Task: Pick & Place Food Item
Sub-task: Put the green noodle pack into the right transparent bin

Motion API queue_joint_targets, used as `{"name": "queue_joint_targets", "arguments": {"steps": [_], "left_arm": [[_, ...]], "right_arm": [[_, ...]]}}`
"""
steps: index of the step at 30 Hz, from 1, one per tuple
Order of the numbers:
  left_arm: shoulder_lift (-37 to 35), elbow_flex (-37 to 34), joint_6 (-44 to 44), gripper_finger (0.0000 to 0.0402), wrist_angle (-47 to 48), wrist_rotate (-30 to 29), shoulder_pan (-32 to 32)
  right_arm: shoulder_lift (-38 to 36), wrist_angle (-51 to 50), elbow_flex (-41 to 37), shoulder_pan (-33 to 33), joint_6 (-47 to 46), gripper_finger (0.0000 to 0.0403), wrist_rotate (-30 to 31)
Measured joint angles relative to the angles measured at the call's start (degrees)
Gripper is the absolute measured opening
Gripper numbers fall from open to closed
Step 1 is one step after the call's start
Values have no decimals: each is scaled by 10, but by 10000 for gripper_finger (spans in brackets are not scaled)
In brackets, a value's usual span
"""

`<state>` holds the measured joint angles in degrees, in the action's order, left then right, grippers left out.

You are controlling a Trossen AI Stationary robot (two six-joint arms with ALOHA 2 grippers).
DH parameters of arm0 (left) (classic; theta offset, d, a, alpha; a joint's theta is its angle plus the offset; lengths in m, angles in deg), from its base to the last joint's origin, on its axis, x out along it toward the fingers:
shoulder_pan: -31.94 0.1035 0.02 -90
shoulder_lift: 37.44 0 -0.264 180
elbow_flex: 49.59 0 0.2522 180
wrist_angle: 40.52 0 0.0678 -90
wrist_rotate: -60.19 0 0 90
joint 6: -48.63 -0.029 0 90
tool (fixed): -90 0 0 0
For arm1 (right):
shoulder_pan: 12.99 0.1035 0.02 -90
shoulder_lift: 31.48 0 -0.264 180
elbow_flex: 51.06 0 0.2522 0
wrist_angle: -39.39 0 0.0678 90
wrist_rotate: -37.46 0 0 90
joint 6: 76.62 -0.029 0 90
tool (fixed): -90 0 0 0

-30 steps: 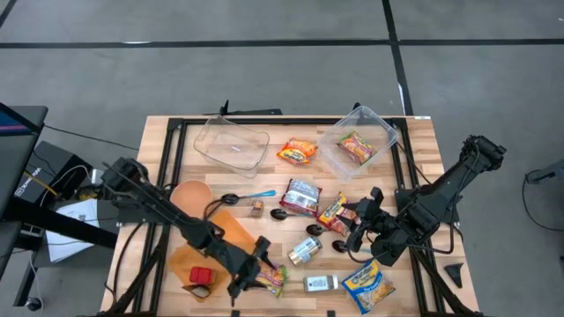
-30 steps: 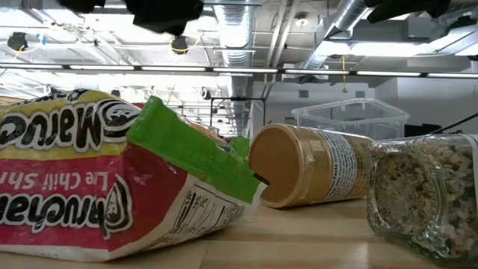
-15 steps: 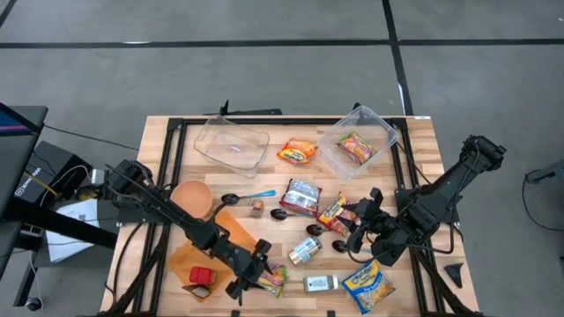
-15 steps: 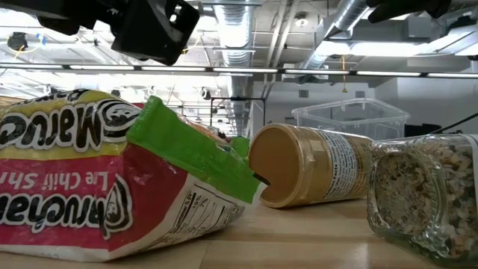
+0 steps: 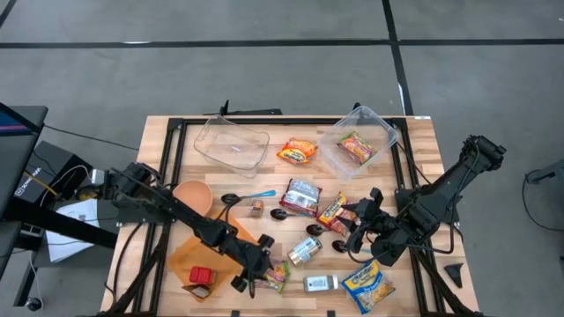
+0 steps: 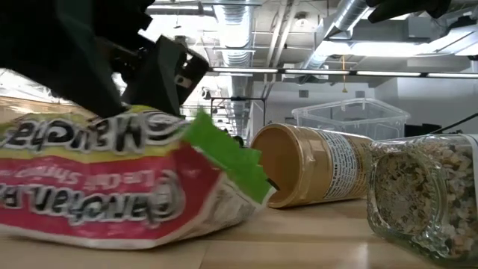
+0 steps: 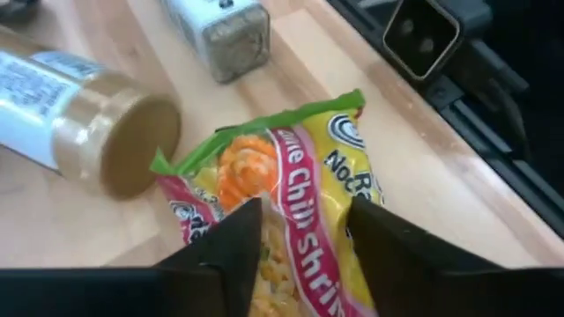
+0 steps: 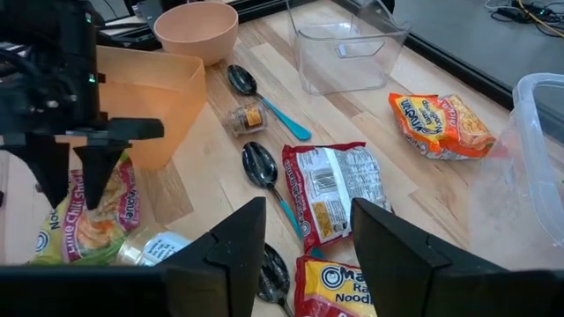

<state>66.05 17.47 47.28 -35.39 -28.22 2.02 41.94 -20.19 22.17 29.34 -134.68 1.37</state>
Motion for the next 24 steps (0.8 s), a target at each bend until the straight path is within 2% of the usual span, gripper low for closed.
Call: {"name": "queue_joint_targets", "arguments": {"steps": [5,6,13,21,24], "left_arm": [[0,0,-12,25,3,49,6],[0,0,-12,14,4,57,9],[-1,0,-61,2,2,62,8],[-57,-1,-96,1,-29,53,-17],[-79,0,-113,0,-47,27,-30]], "right_arm": [[0,0,0,0,0,164,0],[0,0,0,0,0,164,0],[0,0,0,0,0,164,0],[0,0,0,0,2,164,0],[0,0,0,0,2,164,0]]}}
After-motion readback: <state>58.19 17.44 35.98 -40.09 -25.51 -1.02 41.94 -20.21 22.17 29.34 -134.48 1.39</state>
